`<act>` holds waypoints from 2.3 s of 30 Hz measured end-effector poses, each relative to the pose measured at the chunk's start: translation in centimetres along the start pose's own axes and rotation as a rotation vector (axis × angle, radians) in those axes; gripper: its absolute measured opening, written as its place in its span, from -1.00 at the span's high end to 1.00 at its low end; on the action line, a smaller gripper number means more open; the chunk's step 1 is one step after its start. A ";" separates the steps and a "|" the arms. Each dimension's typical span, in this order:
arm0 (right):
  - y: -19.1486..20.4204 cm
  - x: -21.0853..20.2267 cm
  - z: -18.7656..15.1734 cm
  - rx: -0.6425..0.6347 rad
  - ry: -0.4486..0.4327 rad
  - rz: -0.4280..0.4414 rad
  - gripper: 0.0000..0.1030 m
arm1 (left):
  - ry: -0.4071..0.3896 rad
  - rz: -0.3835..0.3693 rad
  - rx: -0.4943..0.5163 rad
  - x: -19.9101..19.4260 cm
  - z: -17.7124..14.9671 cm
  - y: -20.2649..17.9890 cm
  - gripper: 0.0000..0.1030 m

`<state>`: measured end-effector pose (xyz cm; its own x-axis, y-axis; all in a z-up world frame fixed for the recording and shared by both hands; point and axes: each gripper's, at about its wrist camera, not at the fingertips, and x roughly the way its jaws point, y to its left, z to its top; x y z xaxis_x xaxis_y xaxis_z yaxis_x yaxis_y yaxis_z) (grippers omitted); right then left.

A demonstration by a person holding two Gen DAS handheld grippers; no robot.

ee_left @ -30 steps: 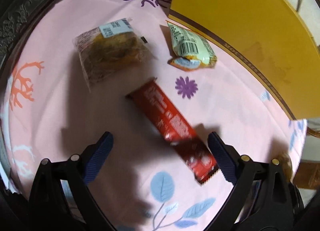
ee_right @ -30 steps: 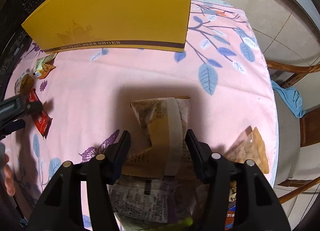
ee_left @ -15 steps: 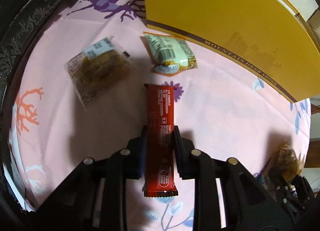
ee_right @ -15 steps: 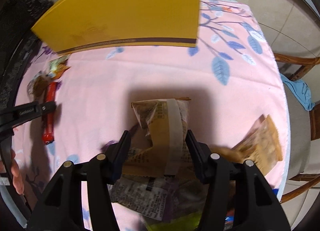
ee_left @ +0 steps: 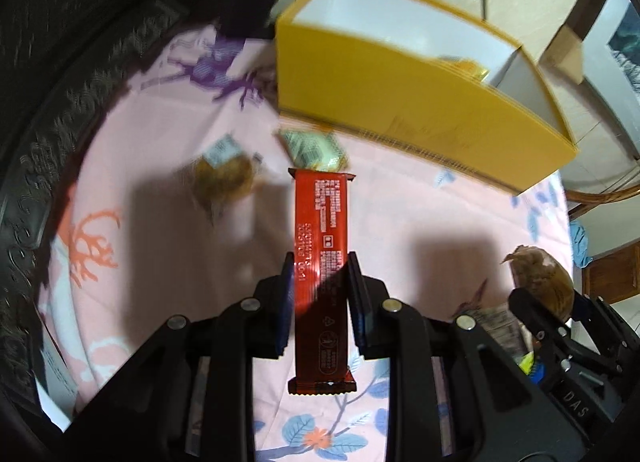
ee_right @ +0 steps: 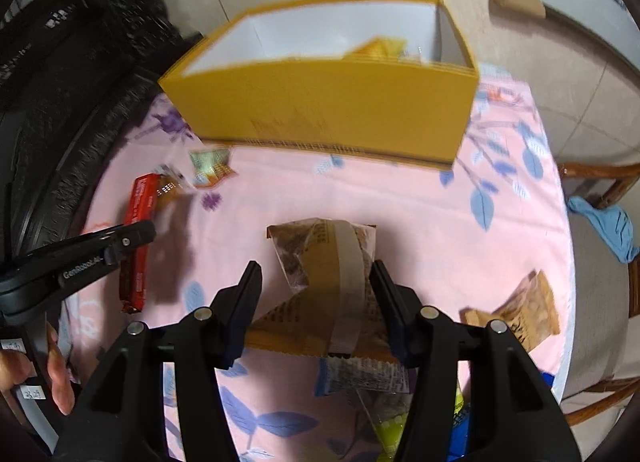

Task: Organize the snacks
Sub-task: 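Carry both snacks into the yellow box and open both tools, then grasp the brown nut bag with the right tool while the left tool grasps the wrapped bun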

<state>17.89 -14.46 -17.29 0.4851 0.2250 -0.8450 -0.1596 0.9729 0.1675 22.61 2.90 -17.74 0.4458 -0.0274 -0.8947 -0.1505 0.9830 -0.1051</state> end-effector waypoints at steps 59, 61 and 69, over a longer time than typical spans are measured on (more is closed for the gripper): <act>-9.0 -3.6 9.6 0.023 0.000 -0.200 -0.95 | -0.216 -0.001 -0.021 -4.3 14.3 0.1 -0.96; -11.5 -3.5 6.1 0.065 0.058 -0.231 -0.95 | -0.177 -0.004 -0.032 -3.8 11.4 1.1 -0.96; -16.1 -3.2 -5.6 0.366 0.150 -0.097 -0.95 | 0.023 -0.021 -0.027 -1.9 0.9 4.0 -0.96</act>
<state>14.15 -31.17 -20.13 0.3476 0.1471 -0.9260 0.2103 0.9502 0.2299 21.94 7.00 -16.11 0.4285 -0.0530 -0.9020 -0.1651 0.9769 -0.1358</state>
